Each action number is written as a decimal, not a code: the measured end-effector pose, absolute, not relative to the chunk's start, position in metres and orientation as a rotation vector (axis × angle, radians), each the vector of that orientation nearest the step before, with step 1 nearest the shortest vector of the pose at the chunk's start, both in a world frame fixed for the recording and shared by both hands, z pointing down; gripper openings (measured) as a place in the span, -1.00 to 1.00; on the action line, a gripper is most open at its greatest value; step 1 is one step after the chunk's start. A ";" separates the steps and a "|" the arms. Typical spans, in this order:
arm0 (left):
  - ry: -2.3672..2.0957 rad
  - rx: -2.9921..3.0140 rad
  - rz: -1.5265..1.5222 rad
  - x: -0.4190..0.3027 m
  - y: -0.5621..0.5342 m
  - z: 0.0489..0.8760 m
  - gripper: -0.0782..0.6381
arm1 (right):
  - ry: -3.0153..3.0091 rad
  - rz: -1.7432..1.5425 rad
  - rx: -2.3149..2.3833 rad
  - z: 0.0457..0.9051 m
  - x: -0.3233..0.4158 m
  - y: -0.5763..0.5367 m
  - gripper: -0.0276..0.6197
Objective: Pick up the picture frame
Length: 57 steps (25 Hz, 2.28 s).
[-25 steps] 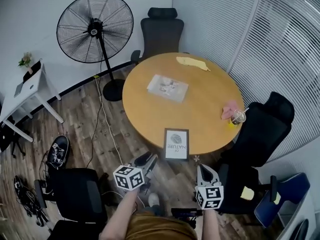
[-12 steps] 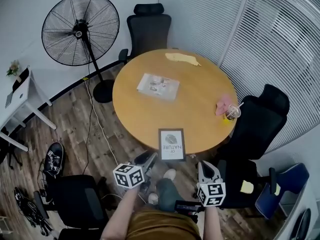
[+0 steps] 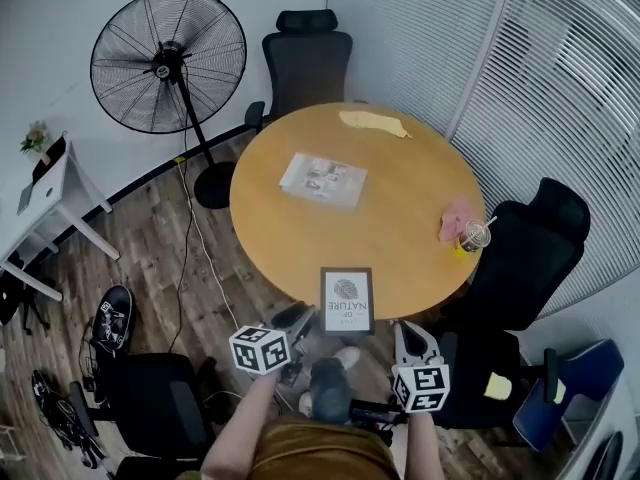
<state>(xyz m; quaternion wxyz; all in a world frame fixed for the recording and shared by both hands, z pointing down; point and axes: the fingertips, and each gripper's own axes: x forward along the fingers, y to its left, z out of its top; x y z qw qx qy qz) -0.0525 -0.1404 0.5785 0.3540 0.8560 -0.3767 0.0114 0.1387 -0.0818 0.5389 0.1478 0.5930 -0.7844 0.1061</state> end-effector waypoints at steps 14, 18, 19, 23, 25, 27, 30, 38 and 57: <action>-0.955 2.113 0.122 -0.040 -0.158 0.625 -0.38 | -2.222 0.388 1.569 0.583 0.137 -0.114 -0.88; -0.956 2.083 0.148 -0.037 -0.160 0.640 -0.38 | -2.208 0.391 1.504 0.598 0.133 -0.119 -0.88; -0.953 2.076 0.155 -0.037 -0.161 0.643 -0.38 | -2.201 0.395 1.494 0.601 0.132 -0.120 -0.88; -0.936 2.043 0.200 -0.035 -0.159 0.661 -0.38 | -2.180 0.418 1.474 0.615 0.132 -0.124 -0.88; -0.920 2.011 0.220 -0.033 -0.157 0.673 -0.38 | -2.176 0.423 1.463 0.620 0.132 -0.126 -0.88; -0.903 1.980 0.236 -0.031 -0.155 0.684 -0.36 | -2.172 0.432 1.454 0.624 0.133 -0.128 -0.88; -0.875 1.948 0.272 -0.026 -0.150 0.699 -0.36 | -2.159 0.456 1.449 0.630 0.137 -0.130 -0.88; -0.776 1.839 0.373 -0.011 -0.135 0.737 -0.24 | -2.127 0.493 1.432 0.649 0.144 -0.135 -0.88; -0.602 1.695 0.291 0.017 -0.140 0.760 -0.18 | -2.074 0.550 1.425 0.666 0.162 -0.158 -0.88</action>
